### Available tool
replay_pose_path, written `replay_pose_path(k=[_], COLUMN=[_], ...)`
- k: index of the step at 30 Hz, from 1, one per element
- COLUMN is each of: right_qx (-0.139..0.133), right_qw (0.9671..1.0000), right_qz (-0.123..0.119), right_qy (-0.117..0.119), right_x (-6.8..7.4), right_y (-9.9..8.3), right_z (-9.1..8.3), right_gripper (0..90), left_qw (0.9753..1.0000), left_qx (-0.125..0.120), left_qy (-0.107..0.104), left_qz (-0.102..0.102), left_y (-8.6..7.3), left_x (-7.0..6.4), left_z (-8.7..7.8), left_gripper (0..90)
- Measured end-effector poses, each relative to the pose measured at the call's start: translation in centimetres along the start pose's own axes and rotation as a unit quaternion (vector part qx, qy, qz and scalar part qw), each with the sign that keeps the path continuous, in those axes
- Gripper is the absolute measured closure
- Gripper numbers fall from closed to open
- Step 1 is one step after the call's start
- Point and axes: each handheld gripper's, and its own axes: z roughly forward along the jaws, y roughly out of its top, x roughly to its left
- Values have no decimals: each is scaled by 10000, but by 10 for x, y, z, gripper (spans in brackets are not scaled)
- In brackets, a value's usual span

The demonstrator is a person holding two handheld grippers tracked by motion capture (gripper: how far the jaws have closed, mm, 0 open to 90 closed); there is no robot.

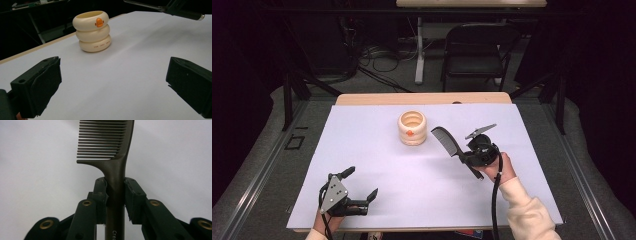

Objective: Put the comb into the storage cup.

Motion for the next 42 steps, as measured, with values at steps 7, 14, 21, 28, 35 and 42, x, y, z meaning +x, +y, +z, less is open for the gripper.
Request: replay_pose_path(k=[7, 14, 21, 28, 35, 42], right_qx=[-118, -248, -386, -658, -933, -1114], right_qw=[9999, 9997, 9992, 9977, 9955, 9935], right_qz=[43, 5, 43, 66, 18, -24], right_qy=[22, 68, 112, 156, 172, 212], right_x=[1, 1, 1, 2, 2, 3], right_y=[0, 1, 2, 2, 3, 4], right_z=[-1, -3, -2, -4, -4, -3], right_gripper=[727, 727, 727, 726, 726, 727], left_qw=[10000, 10000, 10000, 10000, 10000, 10000], left_qx=[9, -3, -4, 2, 10, 15], left_qy=[-5, -11, -8, -4, -2, 4], left_qz=[5, 7, 0, 6, 13, -12], left_y=[0, 0, 0, 0, 0, 0], left_x=[0, 0, 0, 0, 0, 0], left_z=[0, 0, 0, 0, 0, 0], left_gripper=[1, 1, 1, 1, 1, 1])
